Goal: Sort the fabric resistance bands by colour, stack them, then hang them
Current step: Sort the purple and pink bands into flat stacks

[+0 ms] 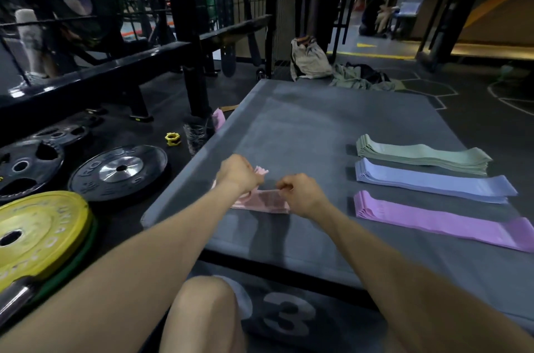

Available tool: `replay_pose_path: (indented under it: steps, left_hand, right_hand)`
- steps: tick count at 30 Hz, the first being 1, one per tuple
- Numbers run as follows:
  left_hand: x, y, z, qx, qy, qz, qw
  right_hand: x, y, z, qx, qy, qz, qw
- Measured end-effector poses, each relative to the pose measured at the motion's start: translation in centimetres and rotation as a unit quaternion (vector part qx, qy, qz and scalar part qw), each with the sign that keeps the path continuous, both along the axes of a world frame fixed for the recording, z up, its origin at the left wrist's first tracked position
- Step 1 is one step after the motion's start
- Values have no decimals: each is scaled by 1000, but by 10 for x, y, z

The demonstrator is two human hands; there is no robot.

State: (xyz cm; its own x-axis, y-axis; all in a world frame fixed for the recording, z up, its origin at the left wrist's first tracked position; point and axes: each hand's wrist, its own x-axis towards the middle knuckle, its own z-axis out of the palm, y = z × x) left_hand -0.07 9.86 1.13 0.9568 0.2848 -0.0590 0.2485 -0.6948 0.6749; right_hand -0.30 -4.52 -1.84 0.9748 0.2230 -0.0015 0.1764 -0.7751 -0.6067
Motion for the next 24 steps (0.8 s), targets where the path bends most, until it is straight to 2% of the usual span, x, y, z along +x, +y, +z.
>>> replay_pose_path:
  steps: [10, 16, 20, 24]
  left_hand:
    - [-6, -29, -26, 66, 28, -66, 995]
    - [-21, -22, -24, 68, 35, -141, 987]
    - [-27, -26, -21, 124, 57, -169, 976]
    - [-37, -43, -13, 186, 57, -143, 970]
  right_hand:
    - [-3, -16, -13, 69, 31, -3, 997]
    - [-3, -18, -18, 115, 54, -39, 991]
    - [-12, -23, -11, 119, 26, -67, 990]
    - [-24, -45, 4, 110, 14, -77, 991]
